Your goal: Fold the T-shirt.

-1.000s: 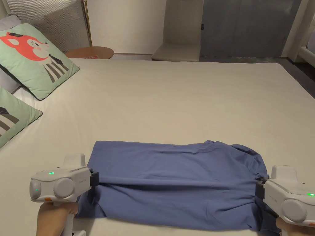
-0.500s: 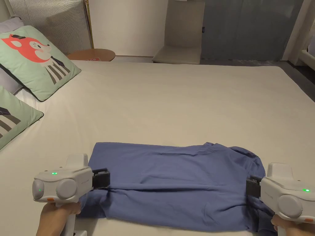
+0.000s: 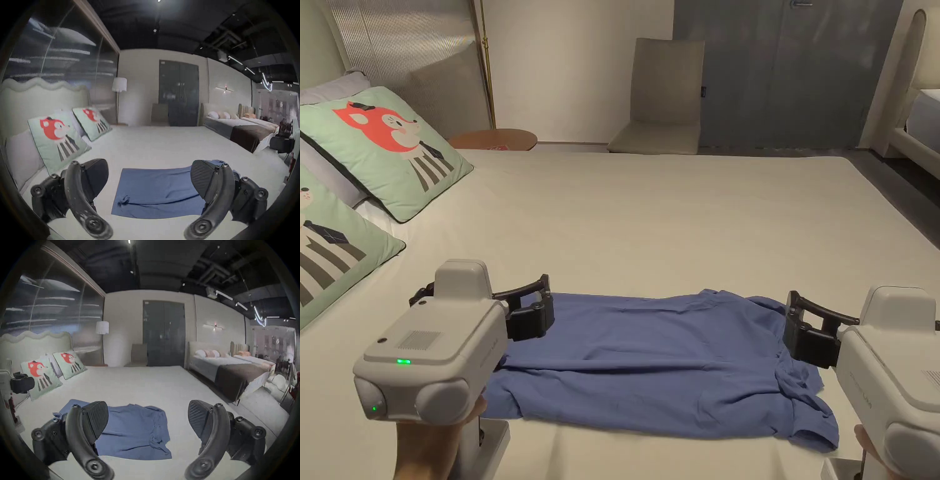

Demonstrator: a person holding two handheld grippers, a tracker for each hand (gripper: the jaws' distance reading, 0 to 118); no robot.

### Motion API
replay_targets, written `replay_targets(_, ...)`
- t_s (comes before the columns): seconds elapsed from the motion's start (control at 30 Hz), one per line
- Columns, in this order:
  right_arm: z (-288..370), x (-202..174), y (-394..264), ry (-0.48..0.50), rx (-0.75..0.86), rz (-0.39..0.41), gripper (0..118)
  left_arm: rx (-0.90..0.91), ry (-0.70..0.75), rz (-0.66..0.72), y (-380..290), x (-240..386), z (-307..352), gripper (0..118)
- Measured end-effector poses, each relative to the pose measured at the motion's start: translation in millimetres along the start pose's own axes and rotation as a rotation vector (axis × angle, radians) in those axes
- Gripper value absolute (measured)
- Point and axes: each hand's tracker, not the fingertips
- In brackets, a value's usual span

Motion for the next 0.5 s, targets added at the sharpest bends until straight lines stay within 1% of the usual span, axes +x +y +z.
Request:
replay_targets(0.03, 7.1, -1.6, -0.7, -0.004, 0.010, 0.009, 103, 0.013, -0.006, -0.015, -2.4, 3.1, 5.3, 98)
replay_targets(0.07, 14.6, -3.5, -1.8, -0.010, 0.026, 0.016, 100, 0.030, -0.014, -0.034, -5.7, 6.9, 11.9, 89)
replay_targets(0.13, 27.2, -10.8, -3.7, -0.017, 0.063, 0.051, 76, 0.030, -0.024, -0.059, -12.7, 13.1, 18.1, 50)
replay_targets(0.17, 31.2, -13.5, -4.9, -0.024, 0.071, 0.072, 60, 0.023, -0.027, -0.066, -15.3, 15.7, 19.9, 24)
replay_targets(0.2, 33.9, -15.3, -6.0, -0.026, 0.073, 0.075, 30, 0.018, -0.023, -0.064, -17.8, 18.0, 21.6, 0)
replay_targets(0.23, 30.3, -13.1, -12.5, -0.028, 0.079, 0.076, 10, 0.014, -0.022, -0.062, -18.9, 18.4, 23.1, 0)
replay_targets(0.27, 30.5, -12.8, -14.8, -0.026, 0.087, 0.074, 1, 0.013, -0.044, -0.055, -20.1, 19.2, 24.7, 0)
replay_targets(0.5, 36.6, -13.6, -10.5, -0.025, 0.096, 0.059, 1, -0.016, -0.036, -0.035, -16.3, 10.3, 17.7, 0)
